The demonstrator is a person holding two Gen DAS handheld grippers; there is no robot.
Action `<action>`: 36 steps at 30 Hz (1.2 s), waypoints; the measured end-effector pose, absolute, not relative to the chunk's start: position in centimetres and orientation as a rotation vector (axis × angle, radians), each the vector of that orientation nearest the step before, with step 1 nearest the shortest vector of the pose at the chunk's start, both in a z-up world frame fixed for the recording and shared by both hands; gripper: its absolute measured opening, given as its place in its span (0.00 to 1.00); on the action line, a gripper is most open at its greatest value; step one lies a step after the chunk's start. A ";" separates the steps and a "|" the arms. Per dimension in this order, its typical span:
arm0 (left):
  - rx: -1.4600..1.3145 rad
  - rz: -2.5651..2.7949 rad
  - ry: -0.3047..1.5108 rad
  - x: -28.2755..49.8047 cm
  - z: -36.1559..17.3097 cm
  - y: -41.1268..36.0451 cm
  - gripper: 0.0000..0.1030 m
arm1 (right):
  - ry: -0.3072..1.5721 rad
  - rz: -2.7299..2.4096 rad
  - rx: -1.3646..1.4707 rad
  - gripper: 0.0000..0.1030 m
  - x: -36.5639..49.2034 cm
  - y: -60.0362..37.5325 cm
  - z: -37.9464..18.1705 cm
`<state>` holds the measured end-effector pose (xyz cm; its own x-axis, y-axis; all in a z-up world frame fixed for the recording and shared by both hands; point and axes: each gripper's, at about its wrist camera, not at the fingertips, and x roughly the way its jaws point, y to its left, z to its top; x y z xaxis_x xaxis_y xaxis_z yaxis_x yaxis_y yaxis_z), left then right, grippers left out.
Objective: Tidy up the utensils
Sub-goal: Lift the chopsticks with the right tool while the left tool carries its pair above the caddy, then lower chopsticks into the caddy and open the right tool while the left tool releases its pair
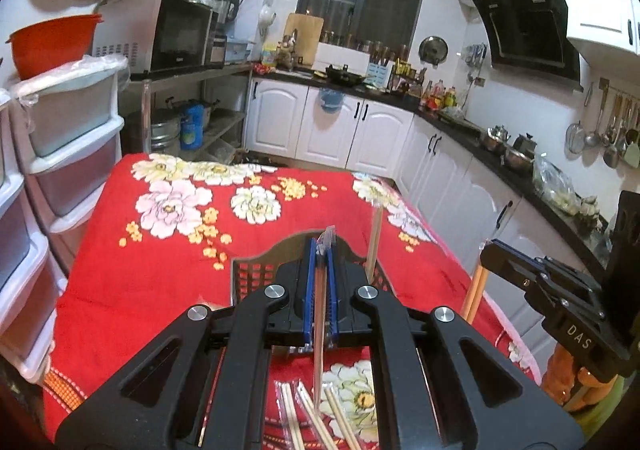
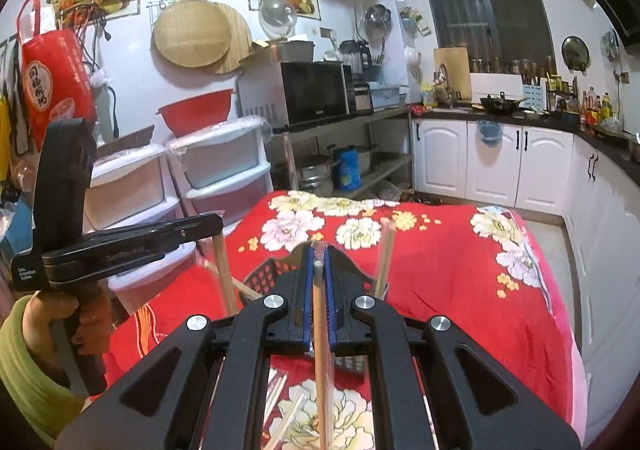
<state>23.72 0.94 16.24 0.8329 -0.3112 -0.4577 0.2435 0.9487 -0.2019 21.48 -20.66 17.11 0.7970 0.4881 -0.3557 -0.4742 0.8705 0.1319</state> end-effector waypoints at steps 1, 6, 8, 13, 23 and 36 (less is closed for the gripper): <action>-0.139 -0.293 0.502 23.8 16.5 1.0 0.01 | 0.386 0.518 0.039 0.05 21.6 -20.7 17.3; -0.147 -0.290 0.472 24.4 18.0 1.0 0.01 | 0.348 0.525 0.055 0.06 22.2 -20.5 18.6; -0.145 -0.291 0.459 24.6 18.6 0.9 0.01 | 0.337 0.531 0.056 0.05 22.6 -20.3 19.1; -0.147 -0.291 0.418 25.1 20.3 0.7 0.01 | 0.295 0.542 0.053 0.05 23.4 -19.6 20.7; -0.151 -0.271 0.368 27.3 22.4 0.2 0.01 | 0.227 0.542 0.063 0.06 26.0 -18.5 23.1; -0.204 -0.256 0.380 29.8 19.7 0.6 0.01 | 0.164 0.517 0.059 0.06 29.0 -17.7 23.6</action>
<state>29.84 0.59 19.67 0.8972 -0.2839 -0.3384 0.2078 0.9473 -0.2437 28.99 -17.72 23.58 0.8565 0.4966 -0.1405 -0.4872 0.8678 0.0978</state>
